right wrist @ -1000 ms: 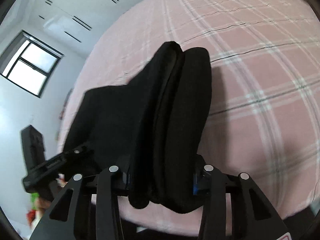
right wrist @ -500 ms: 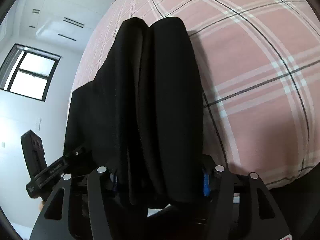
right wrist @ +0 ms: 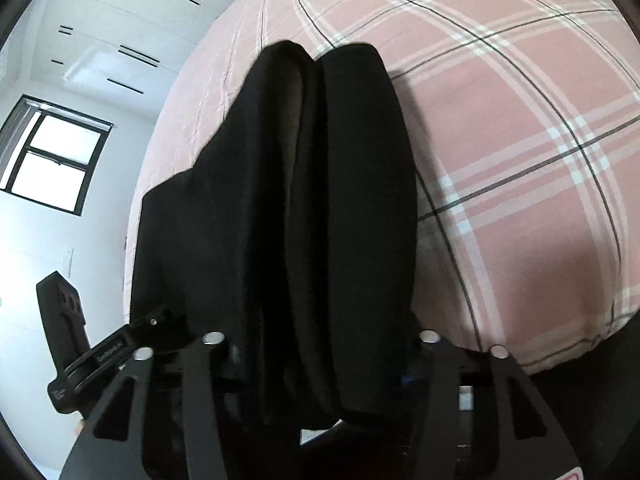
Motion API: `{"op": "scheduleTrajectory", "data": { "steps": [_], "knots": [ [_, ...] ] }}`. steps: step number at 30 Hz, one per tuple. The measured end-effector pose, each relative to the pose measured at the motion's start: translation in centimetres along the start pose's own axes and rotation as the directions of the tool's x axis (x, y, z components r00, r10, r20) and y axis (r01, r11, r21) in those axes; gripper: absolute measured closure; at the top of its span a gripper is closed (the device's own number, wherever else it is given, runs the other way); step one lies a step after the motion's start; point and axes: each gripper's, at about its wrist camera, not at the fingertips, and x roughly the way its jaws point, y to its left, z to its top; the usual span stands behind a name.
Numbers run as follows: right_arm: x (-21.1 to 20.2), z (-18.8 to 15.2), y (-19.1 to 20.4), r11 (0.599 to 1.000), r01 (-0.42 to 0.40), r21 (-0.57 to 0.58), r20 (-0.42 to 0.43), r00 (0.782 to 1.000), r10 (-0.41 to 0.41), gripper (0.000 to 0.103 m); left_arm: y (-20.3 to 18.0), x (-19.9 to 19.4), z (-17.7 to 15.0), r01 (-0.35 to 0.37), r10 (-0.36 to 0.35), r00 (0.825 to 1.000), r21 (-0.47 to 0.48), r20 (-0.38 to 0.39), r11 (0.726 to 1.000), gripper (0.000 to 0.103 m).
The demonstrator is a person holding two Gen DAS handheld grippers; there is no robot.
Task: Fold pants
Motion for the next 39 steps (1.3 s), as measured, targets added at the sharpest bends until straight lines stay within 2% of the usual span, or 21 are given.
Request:
{"op": "scheduleTrajectory", "data": {
  "steps": [2, 6, 14, 18, 24, 29, 33, 35, 36, 38, 39],
  "knots": [
    [-1.0, -0.1, 1.1, 1.0, 0.001, -0.03, 0.011, 1.0, -0.001, 0.062, 0.5, -1.4, 0.6, 0.027, -0.027, 1.0, -0.014, 0.002, 1.0, 0.068],
    [-3.7, -0.6, 3.5, 0.995, -0.048, -0.089, 0.009, 0.999, 0.049, 0.063, 1.2, -4.0, 0.3, 0.07, -0.069, 0.998, -0.041, 0.011, 0.997, 0.07],
    [-11.1, -4.8, 7.4, 0.961, -0.087, -0.264, 0.019, 0.995, 0.095, 0.063, -0.3, -11.9, -3.1, 0.069, -0.073, 0.994, 0.051, 0.08, 0.996, 0.07],
    [-14.9, -6.0, 9.1, 0.944, -0.105, -0.314, 0.057, 0.99, 0.13, 0.063, -1.6, -16.3, -5.2, 0.066, -0.081, 0.987, 0.11, 0.138, 0.992, 0.07],
    [-21.2, -5.4, 11.7, 0.911, -0.129, -0.393, 0.15, 0.968, 0.202, 0.063, -3.8, -22.7, -5.1, 0.087, -0.124, 0.963, 0.162, 0.239, 0.983, 0.07],
    [-25.8, -3.6, 13.8, 0.879, -0.141, -0.455, 0.239, 0.932, 0.274, 0.063, -5.9, -28.0, -4.1, 0.104, -0.175, 0.924, 0.217, 0.34, 0.971, 0.07],
    [-29.2, -1.8, 16.0, 0.844, -0.133, -0.519, 0.319, 0.886, 0.335, 0.063, -7.4, -32.0, -2.9, 0.107, -0.217, 0.876, 0.265, 0.43, 0.958, 0.07],
    [-30.5, -0.8, 17.1, 0.828, -0.126, -0.546, 0.352, 0.862, 0.364, 0.063, -8.3, -34.0, -1.9, 0.104, -0.24, 0.838, 0.289, 0.489, 0.952, 0.069],
    [-31.3, -0.2, 17.8, 0.818, -0.12, -0.563, 0.376, 0.844, 0.382, 0.063, -8.7, -34.8, -1.5, 0.101, -0.248, 0.823, 0.298, 0.51, 0.949, 0.069],
    [-32.5, 0.8, 18.8, 0.801, -0.111, -0.588, 0.404, 0.817, 0.411, 0.063, -9.3, -36.5, -0.2, 0.104, -0.272, 0.782, 0.313, 0.561, 0.944, 0.069],
    [-33.2, 1.4, 19.5, 0.79, -0.107, -0.604, 0.422, 0.798, 0.43, 0.063, -9.5, -37.1, 0.2, 0.102, -0.278, 0.768, 0.318, 0.577, 0.943, 0.069]
  ]
}}
